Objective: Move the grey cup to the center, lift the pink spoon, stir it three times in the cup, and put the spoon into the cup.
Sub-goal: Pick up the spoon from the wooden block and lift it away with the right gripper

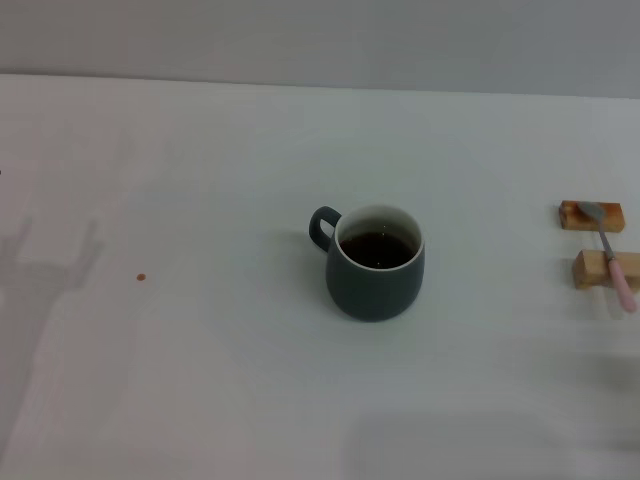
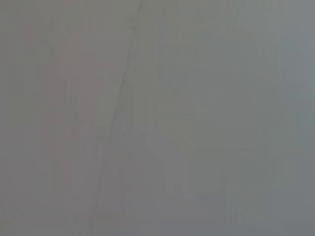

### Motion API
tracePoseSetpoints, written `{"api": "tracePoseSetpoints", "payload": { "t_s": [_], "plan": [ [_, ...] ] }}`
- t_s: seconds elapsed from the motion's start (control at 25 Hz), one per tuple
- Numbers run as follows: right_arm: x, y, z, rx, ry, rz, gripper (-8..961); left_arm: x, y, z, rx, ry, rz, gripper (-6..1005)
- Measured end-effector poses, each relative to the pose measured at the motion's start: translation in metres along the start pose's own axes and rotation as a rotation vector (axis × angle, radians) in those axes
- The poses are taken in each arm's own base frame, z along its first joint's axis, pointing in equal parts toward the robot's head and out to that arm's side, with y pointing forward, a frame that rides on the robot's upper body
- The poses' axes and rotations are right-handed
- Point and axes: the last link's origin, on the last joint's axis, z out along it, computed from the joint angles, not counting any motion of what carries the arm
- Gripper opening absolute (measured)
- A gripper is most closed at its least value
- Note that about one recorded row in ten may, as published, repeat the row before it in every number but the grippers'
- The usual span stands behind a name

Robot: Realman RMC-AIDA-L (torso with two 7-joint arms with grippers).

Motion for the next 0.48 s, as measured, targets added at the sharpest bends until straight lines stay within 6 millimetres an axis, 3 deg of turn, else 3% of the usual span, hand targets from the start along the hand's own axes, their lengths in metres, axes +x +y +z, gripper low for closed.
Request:
{"api": "tracePoseSetpoints", "payload": {
  "t_s": [0.48],
  "plan": [
    [0.012,0.009,0.003,-0.065,0.085,0.001,504,-0.001,0.002,0.000,-0.006,0.000,-0.027,846]
  ]
}}
